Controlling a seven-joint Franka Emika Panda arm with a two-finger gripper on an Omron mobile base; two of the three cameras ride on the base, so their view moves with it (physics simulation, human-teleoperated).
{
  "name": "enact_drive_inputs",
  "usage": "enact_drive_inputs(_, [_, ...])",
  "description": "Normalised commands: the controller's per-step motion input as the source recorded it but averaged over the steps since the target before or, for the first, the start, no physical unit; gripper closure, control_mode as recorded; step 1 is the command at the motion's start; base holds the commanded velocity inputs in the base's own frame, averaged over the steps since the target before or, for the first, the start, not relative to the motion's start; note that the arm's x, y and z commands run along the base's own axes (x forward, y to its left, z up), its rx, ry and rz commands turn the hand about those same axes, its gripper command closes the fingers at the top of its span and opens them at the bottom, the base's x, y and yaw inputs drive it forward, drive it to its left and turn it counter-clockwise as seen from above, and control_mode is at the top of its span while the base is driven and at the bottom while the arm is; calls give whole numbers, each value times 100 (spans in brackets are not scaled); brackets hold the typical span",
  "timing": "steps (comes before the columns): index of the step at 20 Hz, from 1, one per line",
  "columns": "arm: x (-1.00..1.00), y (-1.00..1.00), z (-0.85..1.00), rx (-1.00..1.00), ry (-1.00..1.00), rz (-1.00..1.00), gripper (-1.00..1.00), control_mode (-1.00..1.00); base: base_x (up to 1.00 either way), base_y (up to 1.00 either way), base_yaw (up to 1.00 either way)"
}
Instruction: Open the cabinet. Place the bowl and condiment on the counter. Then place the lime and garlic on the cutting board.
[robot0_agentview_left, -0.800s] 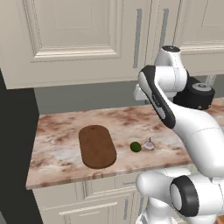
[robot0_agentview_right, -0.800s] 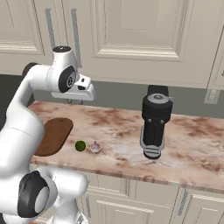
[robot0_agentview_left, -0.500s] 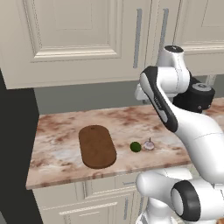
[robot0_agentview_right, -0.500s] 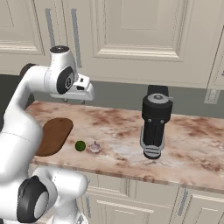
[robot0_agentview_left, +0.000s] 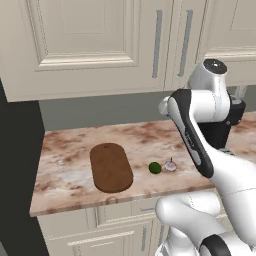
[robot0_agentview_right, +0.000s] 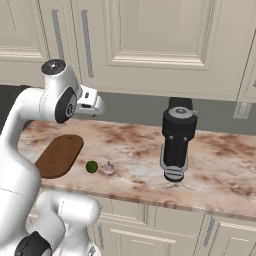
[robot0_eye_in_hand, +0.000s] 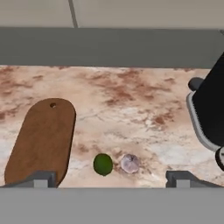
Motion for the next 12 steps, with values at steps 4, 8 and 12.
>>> enact_drive_inputs(4, [-5, 0, 41, 0, -27, -5, -100, -100, 0, 0, 0])
enact_drive_inputs(8, [-5, 0, 48, 0, -27, -6, -100, -100, 0, 0, 0])
enact_drive_inputs(12, [-3, 0, 46, 0, -27, -6, -100, -100, 0, 0, 0])
